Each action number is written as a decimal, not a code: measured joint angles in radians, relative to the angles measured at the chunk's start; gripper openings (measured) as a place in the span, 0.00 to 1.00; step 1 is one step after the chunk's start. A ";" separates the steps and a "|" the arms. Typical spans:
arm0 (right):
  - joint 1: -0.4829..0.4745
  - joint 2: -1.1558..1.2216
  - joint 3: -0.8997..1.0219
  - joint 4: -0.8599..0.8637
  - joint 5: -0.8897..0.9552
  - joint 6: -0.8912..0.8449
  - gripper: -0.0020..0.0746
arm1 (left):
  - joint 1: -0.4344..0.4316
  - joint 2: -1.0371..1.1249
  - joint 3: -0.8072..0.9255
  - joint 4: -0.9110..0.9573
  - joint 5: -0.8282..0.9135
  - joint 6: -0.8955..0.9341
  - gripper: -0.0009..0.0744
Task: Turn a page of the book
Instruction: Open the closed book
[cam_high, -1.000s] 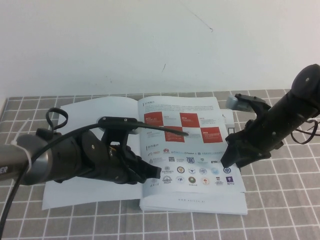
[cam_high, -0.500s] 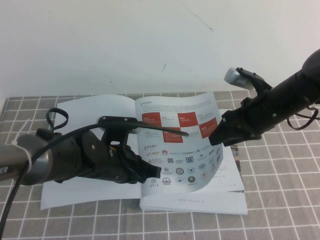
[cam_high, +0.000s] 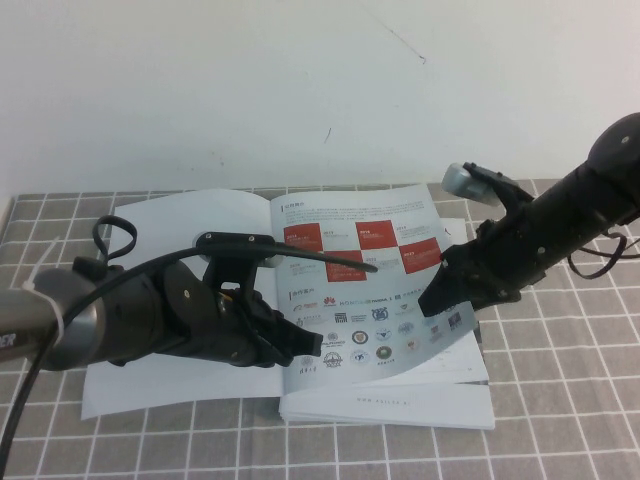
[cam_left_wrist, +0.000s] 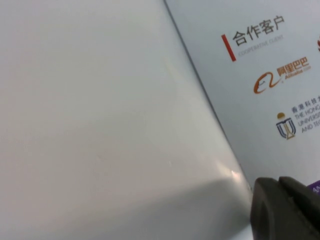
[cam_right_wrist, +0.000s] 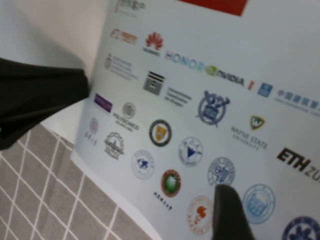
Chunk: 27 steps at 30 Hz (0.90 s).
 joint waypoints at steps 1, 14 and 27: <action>0.000 0.012 0.000 -0.002 0.000 0.004 0.51 | 0.000 0.000 0.000 0.000 0.000 0.000 0.01; 0.000 0.070 -0.021 0.331 0.072 -0.129 0.51 | 0.000 -0.004 0.000 -0.003 -0.008 0.050 0.01; 0.063 0.069 -0.147 0.445 0.185 -0.186 0.51 | -0.029 -0.344 0.056 0.000 0.117 0.102 0.01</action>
